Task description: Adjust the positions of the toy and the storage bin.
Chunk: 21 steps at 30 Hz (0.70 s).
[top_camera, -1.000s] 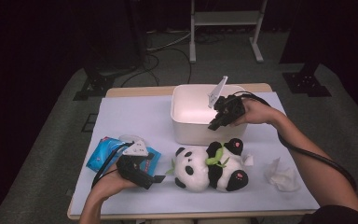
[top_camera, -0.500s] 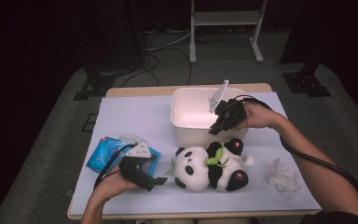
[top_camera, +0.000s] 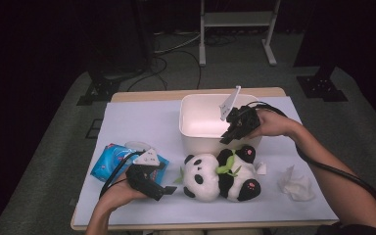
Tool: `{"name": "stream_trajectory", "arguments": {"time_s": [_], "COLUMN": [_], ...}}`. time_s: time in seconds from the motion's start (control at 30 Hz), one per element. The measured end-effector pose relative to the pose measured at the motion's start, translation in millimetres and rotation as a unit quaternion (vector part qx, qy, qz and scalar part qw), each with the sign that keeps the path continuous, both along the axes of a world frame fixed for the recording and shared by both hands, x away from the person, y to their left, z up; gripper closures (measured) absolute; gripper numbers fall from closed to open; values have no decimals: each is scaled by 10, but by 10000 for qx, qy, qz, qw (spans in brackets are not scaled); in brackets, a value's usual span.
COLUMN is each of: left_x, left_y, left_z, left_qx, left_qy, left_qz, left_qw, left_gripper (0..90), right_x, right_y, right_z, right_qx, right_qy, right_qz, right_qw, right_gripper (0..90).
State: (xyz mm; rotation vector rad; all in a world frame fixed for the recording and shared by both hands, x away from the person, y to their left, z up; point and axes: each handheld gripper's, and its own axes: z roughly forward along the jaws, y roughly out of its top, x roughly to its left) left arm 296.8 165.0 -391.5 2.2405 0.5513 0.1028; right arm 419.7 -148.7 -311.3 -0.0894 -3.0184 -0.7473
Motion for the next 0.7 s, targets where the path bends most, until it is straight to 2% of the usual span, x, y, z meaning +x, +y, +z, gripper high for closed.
{"name": "stream_trajectory", "arguments": {"time_s": [0.27,0.37,0.5,0.53,0.6,0.7], "left_x": [-4,-6,-7,-7,-5,-10], "left_y": [-7,-7,-6,-7,-7,-13], "left_z": [-7,-6,-11,-13,-12,-5], "left_qx": [4,3,16,6,10,4], "left_qy": [20,7,3,10,10,-1], "left_qz": [2,3,7,18,20,14], "left_qw": [10000,10000,10000,10000,10000,10000], "left_gripper": [76,76,76,76,76,76], "right_x": [21,16,10,8,-10,-49], "right_y": [-9,-21,-67,-82,-105,-135], "right_z": [-1,7,69,92,130,180], "right_qx": [56,104,236,277,310,355], "right_qy": [63,33,-14,34,-74,-77], "right_qz": [-39,-82,-184,-263,-249,-305], "right_qw": [10000,9999,9996,9993,9992,9989], "right_gripper": [847,806,758,754,751,712]}}
